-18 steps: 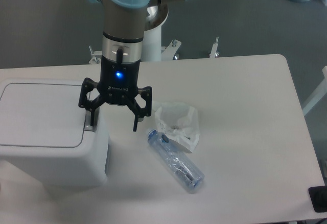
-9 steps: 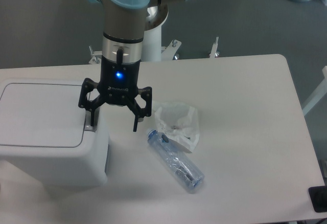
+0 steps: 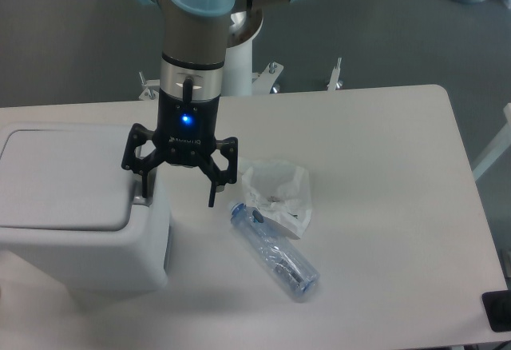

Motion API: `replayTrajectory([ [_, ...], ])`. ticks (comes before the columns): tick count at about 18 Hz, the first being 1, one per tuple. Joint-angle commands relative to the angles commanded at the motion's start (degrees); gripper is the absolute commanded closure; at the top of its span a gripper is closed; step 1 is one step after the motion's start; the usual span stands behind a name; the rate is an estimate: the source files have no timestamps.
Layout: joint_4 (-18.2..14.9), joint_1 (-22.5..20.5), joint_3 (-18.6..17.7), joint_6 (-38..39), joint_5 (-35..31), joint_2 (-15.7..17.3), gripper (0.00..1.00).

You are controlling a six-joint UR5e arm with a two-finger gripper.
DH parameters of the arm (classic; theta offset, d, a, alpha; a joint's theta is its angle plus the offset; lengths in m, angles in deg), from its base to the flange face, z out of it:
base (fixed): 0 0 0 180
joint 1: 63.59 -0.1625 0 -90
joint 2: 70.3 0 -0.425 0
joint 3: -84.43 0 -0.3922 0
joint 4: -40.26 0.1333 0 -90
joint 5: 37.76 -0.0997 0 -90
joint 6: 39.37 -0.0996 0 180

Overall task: Open the trash can
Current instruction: 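Lift the gripper to flip the trash can lid open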

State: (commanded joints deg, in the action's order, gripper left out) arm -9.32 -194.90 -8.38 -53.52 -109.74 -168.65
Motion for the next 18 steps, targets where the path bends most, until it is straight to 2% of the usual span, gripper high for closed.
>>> replayTrajectory([
  [6,0.00,0.00,0.17,0.61,0.26,0.53,0.00],
  [9,-0.09,0.09,0.53,0.62,0.44,2.02,0.00],
  [13,-0.09,-0.17,2.10,-0.26,-0.35,2.46,0.00],
  [16,0.26,-2.19,2.90,-0.61,-1.75,2.64,0.00],
  [18,0.18,-4.29,2.64,-3.24,-5.43,2.55,0.00],
])
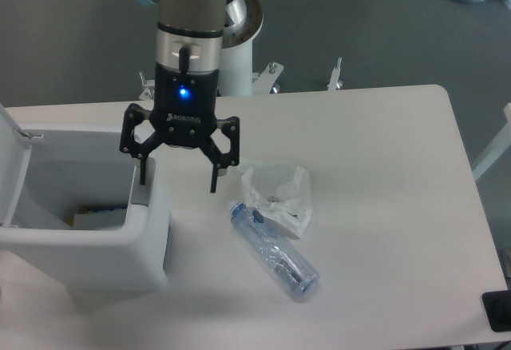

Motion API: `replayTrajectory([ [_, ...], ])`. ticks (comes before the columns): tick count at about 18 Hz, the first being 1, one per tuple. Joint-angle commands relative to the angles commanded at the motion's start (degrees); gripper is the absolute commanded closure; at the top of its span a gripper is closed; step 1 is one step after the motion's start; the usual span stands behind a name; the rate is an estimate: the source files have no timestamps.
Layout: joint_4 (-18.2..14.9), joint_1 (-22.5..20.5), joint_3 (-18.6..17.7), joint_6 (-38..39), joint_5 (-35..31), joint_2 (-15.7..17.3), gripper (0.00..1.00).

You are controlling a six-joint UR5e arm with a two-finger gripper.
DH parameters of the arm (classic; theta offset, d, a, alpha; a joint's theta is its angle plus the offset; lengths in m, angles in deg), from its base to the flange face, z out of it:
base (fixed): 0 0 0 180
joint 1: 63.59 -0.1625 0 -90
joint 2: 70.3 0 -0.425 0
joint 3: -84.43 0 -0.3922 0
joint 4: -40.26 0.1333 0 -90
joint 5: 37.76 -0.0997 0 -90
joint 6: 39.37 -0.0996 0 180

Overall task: Open the trash can
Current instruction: 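Lift the gripper to flip the trash can lid open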

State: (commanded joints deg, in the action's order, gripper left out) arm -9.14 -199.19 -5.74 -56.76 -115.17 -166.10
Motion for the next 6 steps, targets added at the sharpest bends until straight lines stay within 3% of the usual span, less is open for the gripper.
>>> replayTrajectory([
  [1,0.00,-1.40,-0.17,-2.10,-2.54,0.00,0.00],
  [2,-0.26,-2.72,-0.44,-7.69,-10.23,-0.44,0.00],
  [6,-0.18,-6.51,-2.28,-11.09,-12.15,-0.18,0.00],
])
